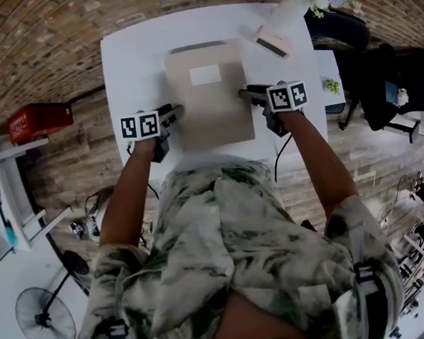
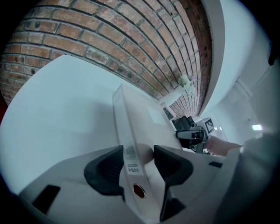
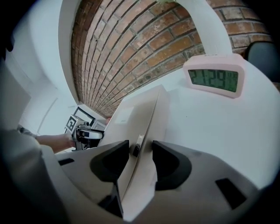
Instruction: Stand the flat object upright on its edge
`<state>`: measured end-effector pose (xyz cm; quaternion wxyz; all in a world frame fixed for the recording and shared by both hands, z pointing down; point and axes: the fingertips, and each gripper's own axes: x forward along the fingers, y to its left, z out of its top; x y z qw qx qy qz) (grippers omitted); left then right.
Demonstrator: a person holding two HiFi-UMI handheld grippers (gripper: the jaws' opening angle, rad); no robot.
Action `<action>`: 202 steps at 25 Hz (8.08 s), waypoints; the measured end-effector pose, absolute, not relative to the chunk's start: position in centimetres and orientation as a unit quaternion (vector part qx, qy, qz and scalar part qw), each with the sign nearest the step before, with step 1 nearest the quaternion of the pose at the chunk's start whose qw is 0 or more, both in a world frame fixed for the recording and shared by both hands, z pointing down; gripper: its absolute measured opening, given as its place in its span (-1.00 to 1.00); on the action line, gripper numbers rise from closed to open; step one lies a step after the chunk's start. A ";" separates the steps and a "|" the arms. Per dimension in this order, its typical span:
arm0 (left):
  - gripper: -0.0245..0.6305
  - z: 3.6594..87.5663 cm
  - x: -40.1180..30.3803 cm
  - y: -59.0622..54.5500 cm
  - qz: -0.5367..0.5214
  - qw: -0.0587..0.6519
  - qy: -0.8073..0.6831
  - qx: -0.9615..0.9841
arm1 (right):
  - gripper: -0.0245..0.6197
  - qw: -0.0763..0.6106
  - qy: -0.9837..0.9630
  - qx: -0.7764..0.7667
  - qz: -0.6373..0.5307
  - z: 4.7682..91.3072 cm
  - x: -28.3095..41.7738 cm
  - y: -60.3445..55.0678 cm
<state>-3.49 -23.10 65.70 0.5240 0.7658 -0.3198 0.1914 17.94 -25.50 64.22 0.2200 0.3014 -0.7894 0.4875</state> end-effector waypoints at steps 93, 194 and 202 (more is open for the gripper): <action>-0.39 54.3 -1.6 -54.7 0.239 0.146 -0.456 0.845 | -0.57 0.223 -0.884 0.410 0.008 52.0 19.0 -54.5; -0.85 44.8 -12.3 5.4 0.142 0.238 -0.353 0.894 | -0.86 0.167 -0.881 0.416 0.152 46.0 4.6 5.8; -0.85 45.1 -12.2 8.4 0.142 0.241 -0.338 0.899 | -0.86 0.165 -0.884 0.414 0.144 45.8 3.7 8.9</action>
